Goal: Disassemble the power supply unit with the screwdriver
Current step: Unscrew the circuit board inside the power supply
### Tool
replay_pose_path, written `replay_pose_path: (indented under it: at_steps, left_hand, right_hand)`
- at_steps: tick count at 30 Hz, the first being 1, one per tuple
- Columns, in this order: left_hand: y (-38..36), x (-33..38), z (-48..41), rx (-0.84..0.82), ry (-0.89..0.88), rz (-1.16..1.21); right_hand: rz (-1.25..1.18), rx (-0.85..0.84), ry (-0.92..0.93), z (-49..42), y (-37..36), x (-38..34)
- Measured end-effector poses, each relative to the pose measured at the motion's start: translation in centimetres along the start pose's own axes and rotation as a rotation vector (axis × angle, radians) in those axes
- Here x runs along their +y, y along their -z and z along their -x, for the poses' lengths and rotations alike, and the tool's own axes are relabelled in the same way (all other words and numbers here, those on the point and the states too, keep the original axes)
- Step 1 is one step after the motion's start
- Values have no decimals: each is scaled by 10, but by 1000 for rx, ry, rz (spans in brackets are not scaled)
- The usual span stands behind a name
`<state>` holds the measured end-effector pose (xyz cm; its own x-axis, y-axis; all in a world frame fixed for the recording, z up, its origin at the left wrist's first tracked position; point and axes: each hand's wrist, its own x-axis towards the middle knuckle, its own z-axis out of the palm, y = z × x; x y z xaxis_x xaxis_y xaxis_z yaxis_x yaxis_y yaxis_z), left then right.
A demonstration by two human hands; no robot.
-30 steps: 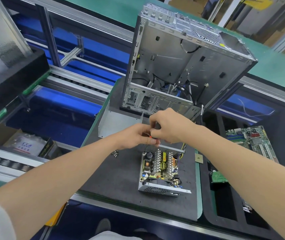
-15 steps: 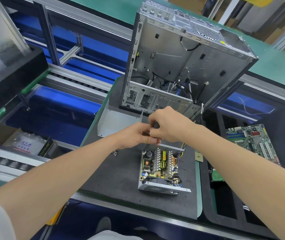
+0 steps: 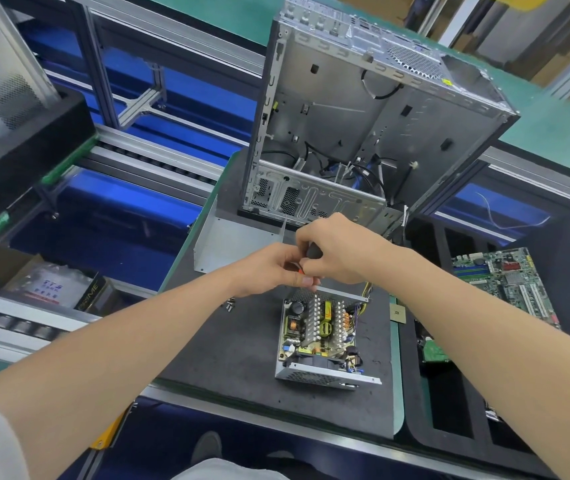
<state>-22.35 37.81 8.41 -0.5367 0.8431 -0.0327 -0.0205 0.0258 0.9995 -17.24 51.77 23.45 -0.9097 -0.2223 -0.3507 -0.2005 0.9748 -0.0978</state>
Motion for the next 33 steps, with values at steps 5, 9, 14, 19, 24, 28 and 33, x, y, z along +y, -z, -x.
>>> replay_pose_path:
  at_steps: [5, 9, 14, 19, 24, 28, 33]
  left_hand:
    - [1, -1, 1, -17, -23, 2]
    - [2, -3, 1, -21, -36, -48]
    - [4, -2, 4, 0, -32, -73]
    - [-1, 3, 3, 31, 9, -203]
    - [-5, 6, 1, 33, 12, -283]
    - [-6, 9, 4, 15, -11, -209]
    - [-1, 2, 5, 0, -3, -161]
  right_hand:
    - [76, -8, -136, -4, -6, -9]
    - [88, -84, -244, -11, -5, -11]
    - [226, -128, 69, -11, -2, 4]
    - [417, -20, 496, 0, -12, 24]
    - [405, -88, 381, 0, -4, 24]
    - [85, -175, -311, -10, 3, 0]
    - [237, -401, -228, -20, 6, -8]
